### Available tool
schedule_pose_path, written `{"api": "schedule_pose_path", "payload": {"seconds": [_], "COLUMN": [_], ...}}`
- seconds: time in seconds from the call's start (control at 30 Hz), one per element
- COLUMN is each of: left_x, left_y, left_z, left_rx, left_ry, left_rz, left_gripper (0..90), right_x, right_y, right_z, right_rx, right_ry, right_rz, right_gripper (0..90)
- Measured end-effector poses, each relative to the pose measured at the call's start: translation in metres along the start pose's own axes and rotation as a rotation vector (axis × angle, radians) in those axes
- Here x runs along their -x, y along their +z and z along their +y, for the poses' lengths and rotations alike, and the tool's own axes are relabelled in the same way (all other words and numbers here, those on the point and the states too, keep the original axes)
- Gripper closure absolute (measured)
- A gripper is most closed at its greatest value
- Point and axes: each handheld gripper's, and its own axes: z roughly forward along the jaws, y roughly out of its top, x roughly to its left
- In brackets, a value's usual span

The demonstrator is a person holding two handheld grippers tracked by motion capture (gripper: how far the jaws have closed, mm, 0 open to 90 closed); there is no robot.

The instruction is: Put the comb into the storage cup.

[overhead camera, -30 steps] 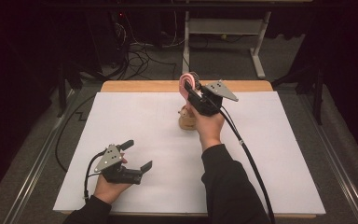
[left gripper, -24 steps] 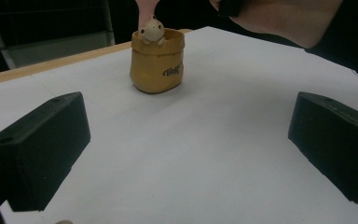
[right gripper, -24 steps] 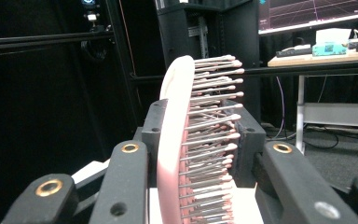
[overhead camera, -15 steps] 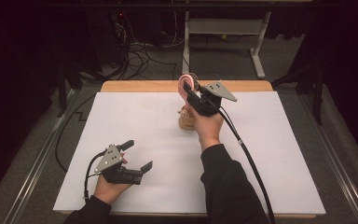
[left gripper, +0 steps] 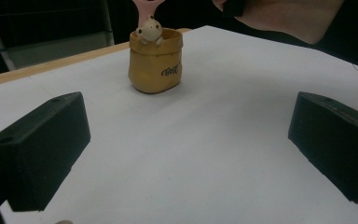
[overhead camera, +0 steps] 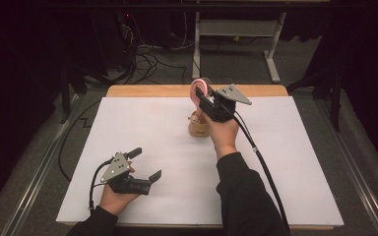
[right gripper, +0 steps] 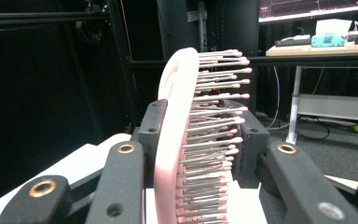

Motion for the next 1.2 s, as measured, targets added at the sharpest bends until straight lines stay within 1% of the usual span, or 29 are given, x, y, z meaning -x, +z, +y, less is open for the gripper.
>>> {"api": "schedule_pose_path", "payload": {"seconds": [0.27, 0.47, 0.77, 1.2], "left_x": [0.000, -0.001, -0.001, -0.001], "left_y": [0.000, 0.000, 0.000, 0.001], "left_z": [0.000, 0.000, 0.000, 0.000], "left_rx": [0.001, -0.003, -0.001, -0.007], "left_ry": [0.001, 0.002, 0.001, 0.004], "left_rz": [0.000, 0.001, 0.003, 0.001], "left_gripper": [0.0, 0.0, 0.0, 0.0], "right_x": [0.003, 0.008, 0.015, 0.031], "right_y": [-0.003, -0.007, -0.014, -0.027], "right_z": [0.002, 0.002, 0.002, 0.000], "right_rx": [-0.037, -0.051, -0.068, -0.083], "right_ry": [-0.029, -0.023, -0.026, -0.009], "right_rz": [-0.014, -0.025, -0.035, -0.064], "right_gripper": [61.8, 61.6, 59.6, 57.7]}}
